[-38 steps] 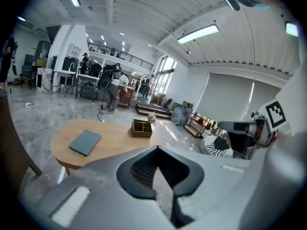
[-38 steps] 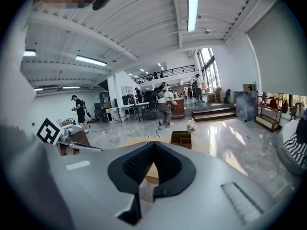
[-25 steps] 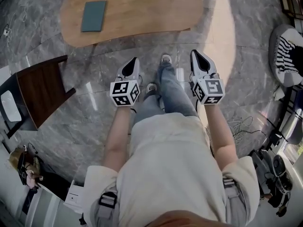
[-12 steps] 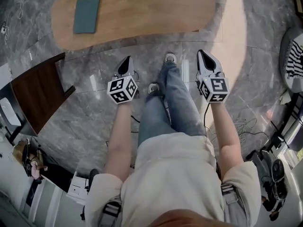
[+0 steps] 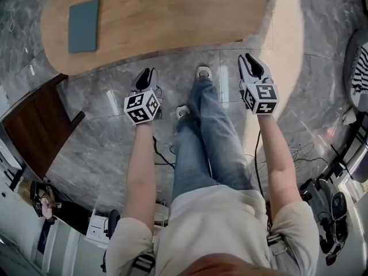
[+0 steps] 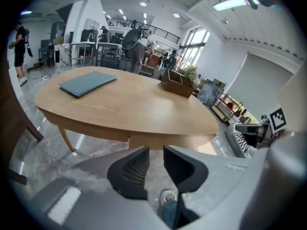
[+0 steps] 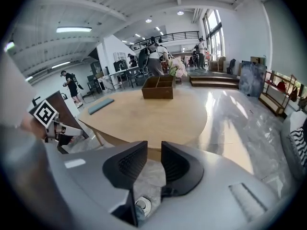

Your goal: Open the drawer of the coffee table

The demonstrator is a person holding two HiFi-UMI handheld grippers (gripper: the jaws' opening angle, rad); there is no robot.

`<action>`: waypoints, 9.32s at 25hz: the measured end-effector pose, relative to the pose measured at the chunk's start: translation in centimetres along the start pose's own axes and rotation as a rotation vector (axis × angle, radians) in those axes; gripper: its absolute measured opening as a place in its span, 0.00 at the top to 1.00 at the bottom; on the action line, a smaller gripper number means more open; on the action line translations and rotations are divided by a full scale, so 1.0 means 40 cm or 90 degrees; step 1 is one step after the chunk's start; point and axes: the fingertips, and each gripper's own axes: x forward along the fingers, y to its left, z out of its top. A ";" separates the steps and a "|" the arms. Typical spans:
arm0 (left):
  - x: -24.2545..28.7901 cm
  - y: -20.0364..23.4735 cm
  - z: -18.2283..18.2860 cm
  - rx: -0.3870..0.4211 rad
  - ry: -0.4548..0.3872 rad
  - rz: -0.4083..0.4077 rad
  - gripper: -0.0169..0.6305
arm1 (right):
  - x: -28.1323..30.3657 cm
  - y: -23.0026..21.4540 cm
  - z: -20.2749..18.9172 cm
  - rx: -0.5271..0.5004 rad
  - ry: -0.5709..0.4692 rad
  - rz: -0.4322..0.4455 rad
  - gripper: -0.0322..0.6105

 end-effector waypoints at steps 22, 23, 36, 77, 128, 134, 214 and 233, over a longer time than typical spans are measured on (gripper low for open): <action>0.280 0.069 -0.015 0.149 0.005 0.014 0.28 | 0.266 -0.111 -0.194 -0.034 0.097 0.043 0.42; 0.285 0.071 -0.009 0.152 0.003 0.019 0.27 | 0.275 -0.111 -0.194 -0.036 0.100 0.046 0.42; 0.312 0.063 0.000 0.144 0.018 0.016 0.24 | 0.317 -0.133 -0.200 -0.008 0.104 0.016 0.47; 0.151 0.040 -0.241 0.121 0.047 0.011 0.25 | 0.140 -0.048 -0.415 0.017 0.140 -0.021 0.48; 0.114 0.060 -0.544 0.120 0.108 0.015 0.26 | 0.076 -0.003 -0.708 0.036 0.202 -0.057 0.48; 0.115 0.059 -0.546 0.119 0.108 0.016 0.26 | 0.074 -0.005 -0.709 0.033 0.201 -0.063 0.48; -1.154 -0.500 -0.205 0.048 -0.275 -0.072 0.97 | -1.079 0.716 -0.002 -0.086 -0.236 0.166 0.95; -1.157 -0.512 -0.189 0.054 -0.286 -0.076 0.97 | -1.098 0.708 -0.005 -0.102 -0.252 0.161 0.95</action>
